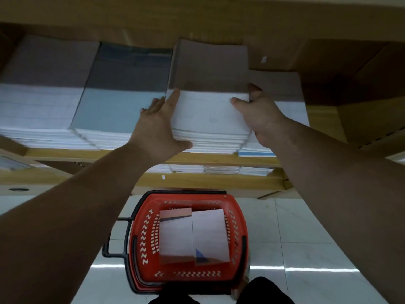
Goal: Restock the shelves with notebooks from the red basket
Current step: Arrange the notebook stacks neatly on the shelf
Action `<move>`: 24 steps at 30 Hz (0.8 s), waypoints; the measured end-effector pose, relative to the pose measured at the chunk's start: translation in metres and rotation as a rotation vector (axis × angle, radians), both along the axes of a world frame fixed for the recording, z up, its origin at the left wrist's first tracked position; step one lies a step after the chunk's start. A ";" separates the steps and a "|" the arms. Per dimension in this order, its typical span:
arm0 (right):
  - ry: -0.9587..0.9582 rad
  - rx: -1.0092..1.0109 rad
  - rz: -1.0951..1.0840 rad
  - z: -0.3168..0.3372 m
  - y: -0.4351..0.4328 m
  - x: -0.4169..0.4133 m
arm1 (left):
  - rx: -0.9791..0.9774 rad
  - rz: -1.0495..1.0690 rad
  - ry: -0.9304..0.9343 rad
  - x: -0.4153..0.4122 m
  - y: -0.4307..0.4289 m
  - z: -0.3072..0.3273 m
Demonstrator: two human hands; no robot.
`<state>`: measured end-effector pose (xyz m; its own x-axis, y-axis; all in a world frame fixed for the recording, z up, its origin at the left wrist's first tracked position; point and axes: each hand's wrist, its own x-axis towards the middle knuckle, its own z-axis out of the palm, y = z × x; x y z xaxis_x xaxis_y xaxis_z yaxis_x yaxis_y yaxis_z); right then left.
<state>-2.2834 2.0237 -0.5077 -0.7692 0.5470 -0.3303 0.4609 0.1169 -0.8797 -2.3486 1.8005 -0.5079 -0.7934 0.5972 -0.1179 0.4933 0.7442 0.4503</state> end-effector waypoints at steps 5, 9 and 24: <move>-0.031 -0.106 -0.047 0.001 0.008 0.008 | 0.386 0.198 -0.237 0.031 0.023 0.025; 0.008 -0.053 -0.047 0.006 0.022 0.024 | 0.613 0.316 -0.334 0.057 0.048 0.035; 0.049 0.018 -0.071 -0.010 0.135 0.104 | 0.096 0.015 -0.072 0.117 0.155 0.005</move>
